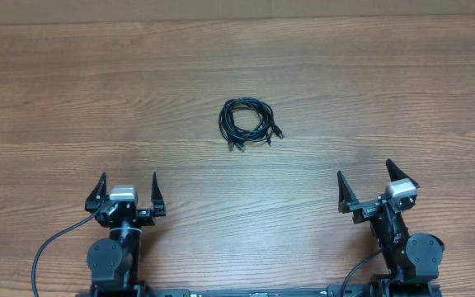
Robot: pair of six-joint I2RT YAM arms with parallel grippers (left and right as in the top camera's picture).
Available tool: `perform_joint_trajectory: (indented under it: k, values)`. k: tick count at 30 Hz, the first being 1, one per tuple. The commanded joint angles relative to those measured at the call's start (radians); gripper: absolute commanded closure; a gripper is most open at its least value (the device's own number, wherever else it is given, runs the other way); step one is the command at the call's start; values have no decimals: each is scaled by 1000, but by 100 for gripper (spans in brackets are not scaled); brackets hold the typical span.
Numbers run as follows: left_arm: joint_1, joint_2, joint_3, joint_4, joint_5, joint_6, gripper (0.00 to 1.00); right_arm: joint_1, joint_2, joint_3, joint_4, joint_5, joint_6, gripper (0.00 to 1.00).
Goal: Untangle cables
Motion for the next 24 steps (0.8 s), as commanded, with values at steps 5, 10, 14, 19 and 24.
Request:
perform_joint_trajectory:
  k: [5, 10, 14, 19, 24]
  values:
    - [7, -9, -4, 1, 9, 19, 0, -5, -11, -10, 6, 0, 2, 0]
    - [7, -9, -4, 1, 9, 19, 0, -5, -11, -10, 6, 0, 3, 0]
    - [7, -9, -4, 1, 9, 19, 0, -5, -11, -10, 6, 0, 3, 0]
    - [7, -9, -4, 59, 11, 18, 1, -5, -11, -10, 6, 3, 2, 0]
    - [5, -7, -3, 4, 71, -4, 0, -5, -11, -10, 6, 37, 2, 0]
